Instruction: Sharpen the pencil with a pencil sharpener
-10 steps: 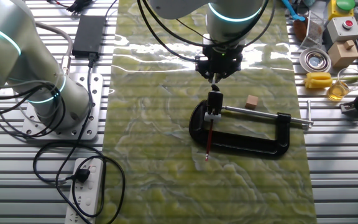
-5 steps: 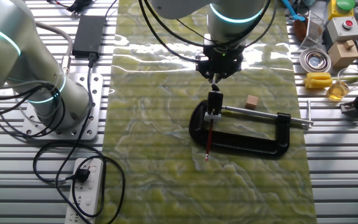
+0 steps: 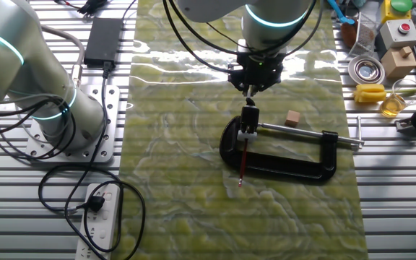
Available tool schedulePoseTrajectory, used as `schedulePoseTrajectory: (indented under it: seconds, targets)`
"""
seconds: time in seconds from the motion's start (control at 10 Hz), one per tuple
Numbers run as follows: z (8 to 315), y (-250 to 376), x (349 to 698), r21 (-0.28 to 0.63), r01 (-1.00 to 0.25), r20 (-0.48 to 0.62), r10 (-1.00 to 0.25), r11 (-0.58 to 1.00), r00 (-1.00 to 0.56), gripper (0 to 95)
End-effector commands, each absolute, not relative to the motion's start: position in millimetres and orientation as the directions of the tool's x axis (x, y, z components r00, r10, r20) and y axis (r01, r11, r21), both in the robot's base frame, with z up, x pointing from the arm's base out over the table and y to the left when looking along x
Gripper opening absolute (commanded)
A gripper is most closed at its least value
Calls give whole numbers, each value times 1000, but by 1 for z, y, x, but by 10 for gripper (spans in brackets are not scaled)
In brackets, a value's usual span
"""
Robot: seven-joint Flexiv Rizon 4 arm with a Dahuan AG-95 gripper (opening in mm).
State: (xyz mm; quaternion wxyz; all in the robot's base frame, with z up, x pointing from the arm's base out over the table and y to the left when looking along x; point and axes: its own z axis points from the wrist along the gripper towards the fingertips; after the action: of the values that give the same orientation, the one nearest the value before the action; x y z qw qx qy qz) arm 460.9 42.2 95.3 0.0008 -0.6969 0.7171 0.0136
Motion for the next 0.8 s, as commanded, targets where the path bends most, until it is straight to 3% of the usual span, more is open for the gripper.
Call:
schedulePoseTrajectory:
  seconds: [0.1,0.8]
  targets:
    - [95,42,461,19,-1000,-24,-999,21,-21,0]
    - [95,42,461,20,-999,-20,-999,39,-39,0]
